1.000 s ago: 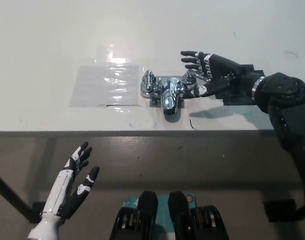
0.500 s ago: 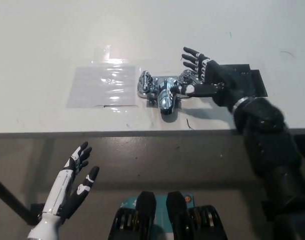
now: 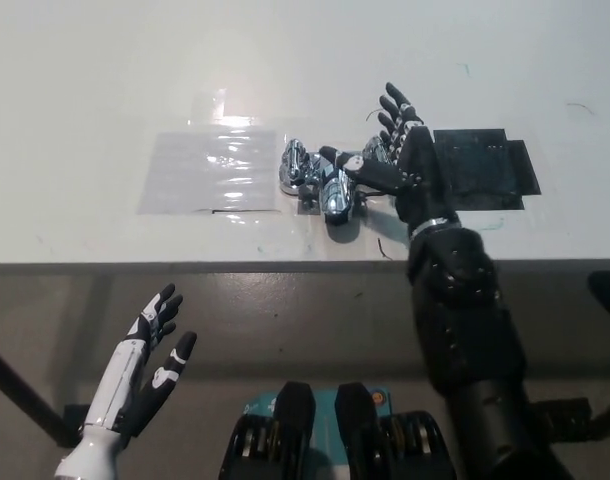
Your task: The faucet is at the center of the desk and the robot turn off the faucet by turning the right faucet handle using the right hand
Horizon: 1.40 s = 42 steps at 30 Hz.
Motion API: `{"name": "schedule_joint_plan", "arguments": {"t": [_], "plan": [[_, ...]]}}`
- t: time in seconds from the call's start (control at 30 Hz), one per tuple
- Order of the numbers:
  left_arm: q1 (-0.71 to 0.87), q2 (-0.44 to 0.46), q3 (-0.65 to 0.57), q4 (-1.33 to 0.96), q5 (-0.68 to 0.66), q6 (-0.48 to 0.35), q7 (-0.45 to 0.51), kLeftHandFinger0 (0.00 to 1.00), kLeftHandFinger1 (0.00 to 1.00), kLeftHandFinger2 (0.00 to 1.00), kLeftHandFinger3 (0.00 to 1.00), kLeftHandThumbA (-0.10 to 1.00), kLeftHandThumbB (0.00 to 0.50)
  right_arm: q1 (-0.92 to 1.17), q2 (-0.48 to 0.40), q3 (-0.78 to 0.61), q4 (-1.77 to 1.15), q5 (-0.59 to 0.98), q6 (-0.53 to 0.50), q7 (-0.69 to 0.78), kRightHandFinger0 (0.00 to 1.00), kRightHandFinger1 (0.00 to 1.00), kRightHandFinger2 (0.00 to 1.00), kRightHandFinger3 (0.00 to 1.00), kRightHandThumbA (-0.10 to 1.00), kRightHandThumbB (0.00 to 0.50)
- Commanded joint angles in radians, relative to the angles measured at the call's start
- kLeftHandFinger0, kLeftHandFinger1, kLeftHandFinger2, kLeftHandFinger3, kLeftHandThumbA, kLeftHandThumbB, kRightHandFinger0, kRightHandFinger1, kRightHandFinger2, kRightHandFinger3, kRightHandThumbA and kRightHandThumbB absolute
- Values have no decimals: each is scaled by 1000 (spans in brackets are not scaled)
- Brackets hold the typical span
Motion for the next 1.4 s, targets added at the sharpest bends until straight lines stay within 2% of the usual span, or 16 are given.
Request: {"name": "schedule_joint_plan", "arguments": {"t": [0.0,0.2,0.37,0.53,0.57,0.6,0.7,0.73,0.87,0.93,0.97,1.07,1.13,1.17,1.23,1.37], "plan": [[-29,18,7,-25,-2,-1,-6,1000,1000,1000,1000,813,129,-42,155,100,-202,-196,94,-240,1000,1000,1000,1000,1000,150],[-32,24,7,-28,6,-6,-6,1000,1000,1000,1000,812,125,-29,160,125,-224,-246,91,-303,1000,1000,1000,1000,1000,122],[-36,23,5,-26,1,-5,-9,1000,1000,1000,1000,797,123,-18,146,119,-243,-224,89,-309,1000,1000,1000,1000,1000,106],[-39,26,4,-27,9,-5,-6,1000,1000,1000,1000,788,116,-18,92,117,-238,-247,-15,-361,1000,1000,1000,1000,1000,92],[-40,26,4,-26,6,-6,-7,1000,1000,1000,1000,788,116,-16,84,119,-244,-251,-27,-366,1000,1000,1000,1000,1000,107],[-43,26,5,-23,3,-8,-8,1000,1000,1000,1000,787,116,-14,71,119,-251,-256,-60,-376,1000,1000,1000,1000,1000,93],[-44,26,6,-23,-6,-5,-11,1000,1000,1000,1000,776,111,8,24,135,-338,-280,-121,-369,1000,1000,1000,1000,1000,122],[-48,27,5,-21,1,-7,-9,1000,1000,1000,1000,782,120,32,-12,150,-439,-290,-131,-330,1000,1000,1000,1000,1000,168],[-50,31,5,-19,10,-7,-7,1000,1000,1000,1000,799,119,71,-73,164,-620,-311,-160,-299,1000,1000,1000,1000,1000,202],[-50,34,7,-19,12,-9,-7,1000,1000,1000,1000,800,117,104,-106,173,-744,-308,-167,-266,1000,1000,1000,1000,1000,193],[-51,34,7,-18,8,-10,-8,1000,1000,1000,1000,803,126,151,-145,181,-855,-288,-175,-220,1000,1000,1000,1000,1000,192],[-50,35,8,-22,13,-8,-6,1000,1000,1000,1000,822,135,204,-173,191,-952,-276,-177,-196,1000,1000,1000,1000,1000,171],[-55,37,9,-10,8,-33,-5,1000,1000,1000,1000,899,161,296,-203,203,-1019,-246,-192,-169,1000,1000,1000,1000,1000,157],[-57,36,7,-3,13,-49,-2,1000,1000,1000,1000,939,183,354,-220,212,-1035,-239,-200,-157,1000,1000,1000,1000,1000,154],[-58,36,7,1,15,-60,0,1000,1000,1000,1000,1000,191,403,-229,221,-1041,-228,-208,-150,1000,1000,1000,1000,1000,165],[-50,29,14,20,-6,-111,7,1000,1000,1000,1000,1000,224,543,-259,262,-985,-192,-264,-132,1000,1000,1000,1000,1000,143]]}}
